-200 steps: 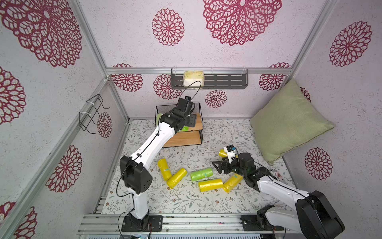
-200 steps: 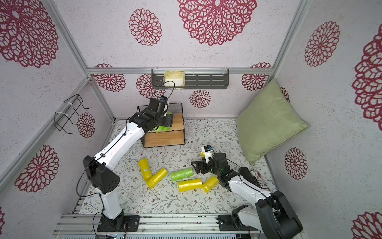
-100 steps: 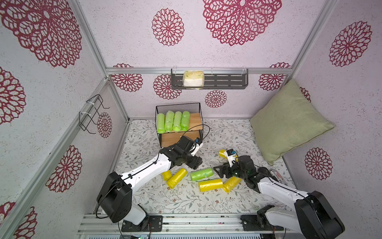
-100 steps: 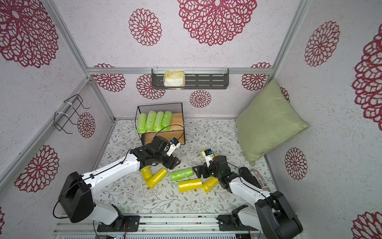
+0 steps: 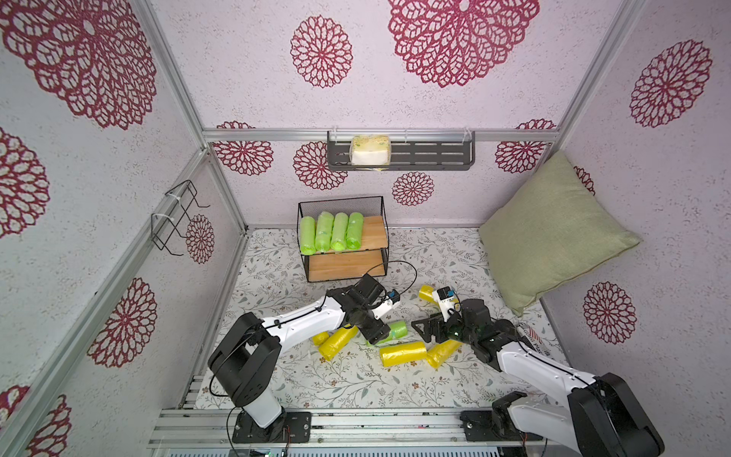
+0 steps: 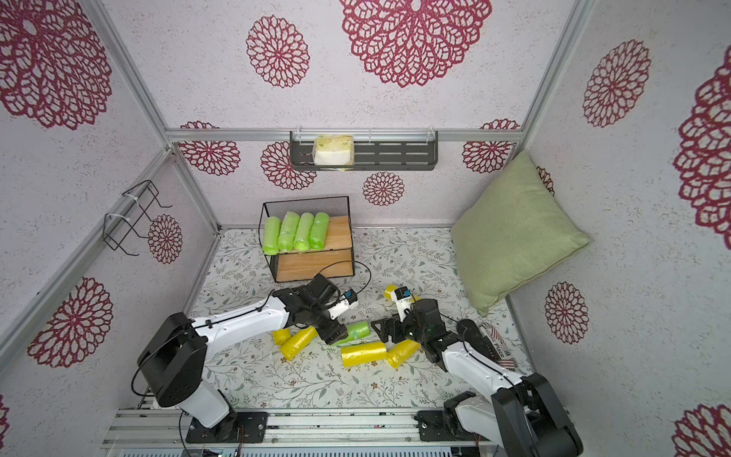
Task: Sort the rolls of trash bags by color and place them on the shelf
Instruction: Place the roll of trash bags on the shelf, then pick up the roll of trash bags from the center of the board.
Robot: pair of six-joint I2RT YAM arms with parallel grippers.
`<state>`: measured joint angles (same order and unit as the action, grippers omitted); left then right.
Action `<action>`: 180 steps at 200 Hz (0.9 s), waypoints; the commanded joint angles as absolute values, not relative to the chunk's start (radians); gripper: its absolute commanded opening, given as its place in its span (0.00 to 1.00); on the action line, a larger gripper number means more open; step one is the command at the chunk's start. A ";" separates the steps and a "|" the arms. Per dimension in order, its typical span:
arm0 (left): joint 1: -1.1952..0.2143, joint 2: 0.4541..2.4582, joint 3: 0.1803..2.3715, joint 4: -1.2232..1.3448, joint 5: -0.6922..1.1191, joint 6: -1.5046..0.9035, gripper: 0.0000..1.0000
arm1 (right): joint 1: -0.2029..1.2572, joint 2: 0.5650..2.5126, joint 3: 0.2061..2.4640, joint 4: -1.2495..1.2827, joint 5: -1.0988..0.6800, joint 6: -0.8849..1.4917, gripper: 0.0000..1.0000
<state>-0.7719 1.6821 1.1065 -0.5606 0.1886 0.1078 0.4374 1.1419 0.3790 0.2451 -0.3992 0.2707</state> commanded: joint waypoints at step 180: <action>-0.722 1.819 1.192 -0.551 0.114 0.011 0.50 | 0.449 1.156 0.348 0.347 -0.420 0.290 0.93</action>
